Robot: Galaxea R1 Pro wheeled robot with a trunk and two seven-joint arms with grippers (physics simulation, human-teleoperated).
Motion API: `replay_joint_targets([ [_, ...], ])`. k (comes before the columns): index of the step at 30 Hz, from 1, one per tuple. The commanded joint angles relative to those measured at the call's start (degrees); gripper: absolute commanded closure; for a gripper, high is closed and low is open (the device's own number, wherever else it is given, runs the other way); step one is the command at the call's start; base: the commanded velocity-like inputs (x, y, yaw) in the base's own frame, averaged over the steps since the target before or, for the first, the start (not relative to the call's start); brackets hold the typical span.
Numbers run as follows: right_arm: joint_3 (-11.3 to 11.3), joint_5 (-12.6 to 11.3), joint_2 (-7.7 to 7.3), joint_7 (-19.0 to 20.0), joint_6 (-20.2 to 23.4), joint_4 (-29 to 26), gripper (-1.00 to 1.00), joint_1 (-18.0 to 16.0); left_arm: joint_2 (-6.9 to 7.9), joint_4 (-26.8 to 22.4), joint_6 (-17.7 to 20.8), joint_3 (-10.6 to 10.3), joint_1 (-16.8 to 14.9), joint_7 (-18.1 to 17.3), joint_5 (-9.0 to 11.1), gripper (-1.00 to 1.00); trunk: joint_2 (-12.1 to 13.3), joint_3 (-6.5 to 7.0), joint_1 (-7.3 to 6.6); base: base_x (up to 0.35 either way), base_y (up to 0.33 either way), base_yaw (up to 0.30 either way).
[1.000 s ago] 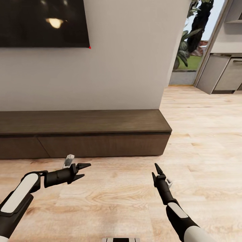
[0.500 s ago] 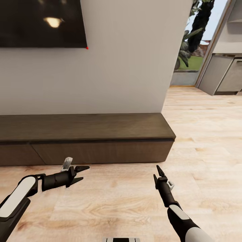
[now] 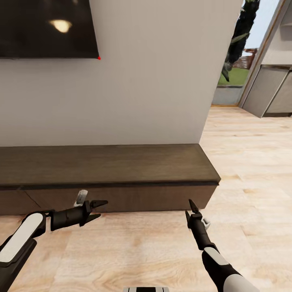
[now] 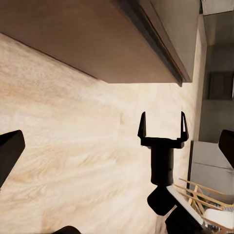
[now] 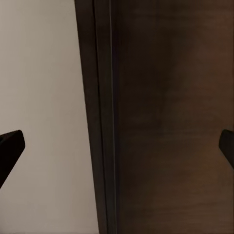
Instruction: Place each of the two pumpkins and all three candles from the living room inside a cabinet in the living room (use any cabinet), then make sure every cabinet is closed, and position the cauldron so it is next to a table in the living room.
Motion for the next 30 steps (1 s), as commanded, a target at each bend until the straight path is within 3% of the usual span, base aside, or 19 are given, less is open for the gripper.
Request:
replay_joint_targets([
  [1,0.2,-0.6,-0.04,0.2,0.5,0.0,-1.0,0.0,0.04,0.0,0.1,-0.1,0.0,0.5,0.6,-1.0,0.0,-0.05,0.02,0.337,0.0,0.0],
  [11,0.2,-0.6,0.02,0.3,0.5,0.0,-1.0,0.0,0.04,-0.1,0.1,-0.1,0.0,0.4,0.8,-1.0,0.0,-0.05,0.02,0.184,0.0,0.0],
  [13,0.2,-0.6,0.0,0.3,0.5,0.0,-1.0,0.0,0.04,-0.1,0.1,-0.2,0.3,0.4,1.8,-1.0,0.0,-0.05,0.02,0.017,0.0,0.0],
  [14,0.2,-0.6,0.0,0.3,0.5,0.0,-1.0,0.0,0.04,-0.1,0.2,-0.3,0.5,0.3,3.4,-1.0,0.0,-0.05,0.02,0.009,0.0,0.0],
  [16,0.2,-0.5,0.02,0.3,0.4,0.0,-1.0,0.0,0.04,-0.3,0.2,-0.5,2.1,0.3,9.8,-1.0,0.0,-0.05,0.02,0.005,0.0,0.0],
  [17,0.2,-0.5,0.02,0.3,0.4,0.0,-1.0,0.0,0.02,-0.5,0.2,-0.6,2.7,0.3,11.9,-1.0,0.0,-0.05,0.02,0.003,0.0,0.0],
  [19,0.2,-0.5,0.02,0.3,0.3,0.0,-1.0,0.0,0.07,-2.2,0.2,-1.4,5.0,0.3,20.5,-1.0,0.0,-0.05,0.02,0.001,0.0,0.0],
  [21,0.2,-0.5,0.01,0.3,0.3,0.0,-1.0,0.0,0.28,-3.9,0.2,-2.3,6.3,0.3,25.2,-1.0,0.0,-0.05,0.02,0.0,0.0,0.0],
  [24,0.2,-0.5,0.02,0.3,0.3,0.0,-1.0,0.0,0.89,-5.1,0.2,-3.0,6.9,0.3,27.6,-1.0,0.0,-0.05,0.02,0.0,0.0,0.0],
  [30,0.2,-0.5,0.0,0.3,0.3,0.1,-1.0,0.0,1.47,-5.5,0.2,-3.3,7.2,0.3,28.4,-1.0,0.0,-0.05,0.02,0.091,0.0,0.0],
])
